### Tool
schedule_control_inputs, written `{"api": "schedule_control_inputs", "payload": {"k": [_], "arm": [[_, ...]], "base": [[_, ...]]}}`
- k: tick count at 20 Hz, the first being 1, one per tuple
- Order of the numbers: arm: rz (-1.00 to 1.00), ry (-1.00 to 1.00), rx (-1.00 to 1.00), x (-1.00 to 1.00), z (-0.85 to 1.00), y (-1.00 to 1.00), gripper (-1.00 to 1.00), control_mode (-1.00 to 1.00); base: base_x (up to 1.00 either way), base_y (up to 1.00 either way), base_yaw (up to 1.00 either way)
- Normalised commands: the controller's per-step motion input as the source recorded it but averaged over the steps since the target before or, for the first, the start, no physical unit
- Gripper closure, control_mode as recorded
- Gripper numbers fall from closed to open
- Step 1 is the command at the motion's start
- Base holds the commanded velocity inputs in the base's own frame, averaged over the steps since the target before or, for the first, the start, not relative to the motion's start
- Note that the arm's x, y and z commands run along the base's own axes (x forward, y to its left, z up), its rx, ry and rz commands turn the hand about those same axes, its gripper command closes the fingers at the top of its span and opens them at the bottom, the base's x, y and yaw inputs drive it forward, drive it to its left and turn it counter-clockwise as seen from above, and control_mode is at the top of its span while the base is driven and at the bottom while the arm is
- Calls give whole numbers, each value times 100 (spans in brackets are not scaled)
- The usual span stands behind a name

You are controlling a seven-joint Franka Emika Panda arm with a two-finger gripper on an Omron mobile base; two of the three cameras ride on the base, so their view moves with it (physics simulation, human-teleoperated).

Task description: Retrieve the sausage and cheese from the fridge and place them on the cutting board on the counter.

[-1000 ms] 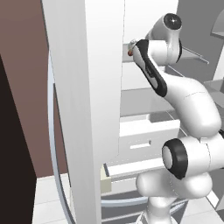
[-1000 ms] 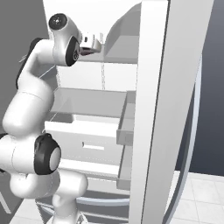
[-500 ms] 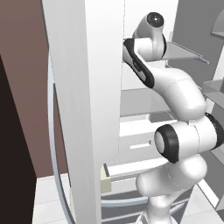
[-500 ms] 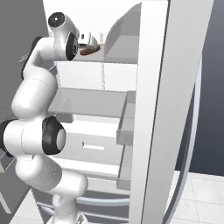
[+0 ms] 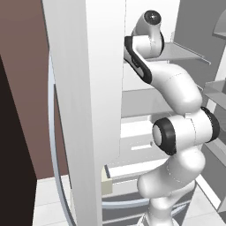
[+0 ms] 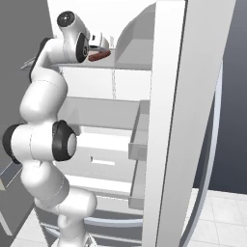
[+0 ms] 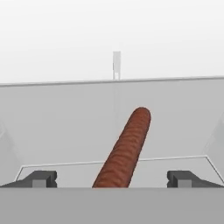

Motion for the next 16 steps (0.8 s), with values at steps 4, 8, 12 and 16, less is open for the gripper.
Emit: {"api": "schedule_control_inputs", "payload": {"k": [4, 8, 12, 16], "arm": [[-5, 0, 0, 35, -3, 0, -100, -100], [-10, 1, 0, 22, -14, 0, -100, -100], [-8, 0, 0, 23, -13, 0, -100, -100], [-6, 0, 2, 16, -1, 0, -100, -100]], "base": [[0, 0, 0], [0, 0, 0], [0, 0, 0], [0, 0, 0]]}}
